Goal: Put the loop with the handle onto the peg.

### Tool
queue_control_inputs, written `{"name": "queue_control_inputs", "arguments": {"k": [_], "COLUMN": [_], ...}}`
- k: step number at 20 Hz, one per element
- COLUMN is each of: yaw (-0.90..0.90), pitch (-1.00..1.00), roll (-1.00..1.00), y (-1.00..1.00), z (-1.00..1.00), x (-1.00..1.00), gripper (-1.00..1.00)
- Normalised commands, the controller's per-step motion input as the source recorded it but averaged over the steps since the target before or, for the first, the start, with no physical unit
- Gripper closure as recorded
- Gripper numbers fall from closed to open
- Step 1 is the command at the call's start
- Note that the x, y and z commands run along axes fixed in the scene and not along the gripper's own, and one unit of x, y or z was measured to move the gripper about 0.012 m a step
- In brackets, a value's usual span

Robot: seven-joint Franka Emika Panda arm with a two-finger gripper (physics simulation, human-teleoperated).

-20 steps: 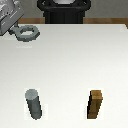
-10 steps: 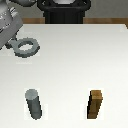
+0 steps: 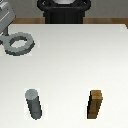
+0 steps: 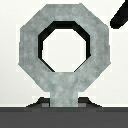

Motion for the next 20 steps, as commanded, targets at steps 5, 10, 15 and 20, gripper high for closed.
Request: {"name": "queue_control_inputs", "arguments": {"k": [5,10,15,20], "yaw": [0.00,0.00,0.00,0.00], "pitch": [0.00,0.00,0.00,0.00], "roll": [0.00,0.00,0.00,0.00], "y": [0.00,0.27,0.40,0.00], "z": [0.00,0.00,0.00,0.00], "x": [0.60,0.40,0.00,0.60], "gripper": [1.00,1.00,1.00,1.00]}}
